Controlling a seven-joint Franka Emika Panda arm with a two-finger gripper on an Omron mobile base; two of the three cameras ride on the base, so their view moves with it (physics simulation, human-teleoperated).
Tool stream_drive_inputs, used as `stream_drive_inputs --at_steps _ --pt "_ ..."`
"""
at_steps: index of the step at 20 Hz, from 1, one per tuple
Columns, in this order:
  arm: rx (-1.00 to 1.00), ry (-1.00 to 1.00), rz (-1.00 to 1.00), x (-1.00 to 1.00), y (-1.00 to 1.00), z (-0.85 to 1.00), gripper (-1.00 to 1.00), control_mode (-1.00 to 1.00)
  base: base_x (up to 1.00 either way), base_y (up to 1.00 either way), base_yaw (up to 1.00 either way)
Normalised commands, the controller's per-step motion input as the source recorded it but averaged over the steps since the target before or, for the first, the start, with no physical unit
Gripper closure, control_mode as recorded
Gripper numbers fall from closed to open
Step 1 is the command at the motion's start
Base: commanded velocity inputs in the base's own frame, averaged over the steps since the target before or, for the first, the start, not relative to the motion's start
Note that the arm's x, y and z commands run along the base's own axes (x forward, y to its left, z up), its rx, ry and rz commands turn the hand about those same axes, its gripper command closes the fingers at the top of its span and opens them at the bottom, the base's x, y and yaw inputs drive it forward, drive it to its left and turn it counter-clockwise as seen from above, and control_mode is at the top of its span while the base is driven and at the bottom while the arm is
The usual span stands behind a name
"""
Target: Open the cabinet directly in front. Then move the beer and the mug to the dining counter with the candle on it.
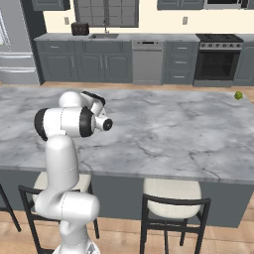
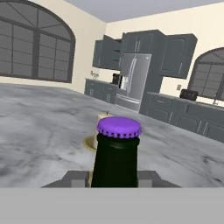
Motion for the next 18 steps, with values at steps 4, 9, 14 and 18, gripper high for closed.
stream_drive_inputs --at_steps 4,9,14,18 --pt "0.00 0.00 0.00 0.00 0.00 0.00 -1.00 -1.00 0.00 0.00 0.00" --pt "0.01 -0.03 0.00 0.00 0.00 0.15 -1.00 -1.00 0.00 0.00 0.00" --pt "0.03 -0.09 -0.01 0.00 0.00 0.69 -1.00 -1.00 0.00 0.00 0.00" --pt "0.00 -0.07 -0.06 0.00 -0.10 0.77 -1.00 -1.00 0.00 0.00 0.00"
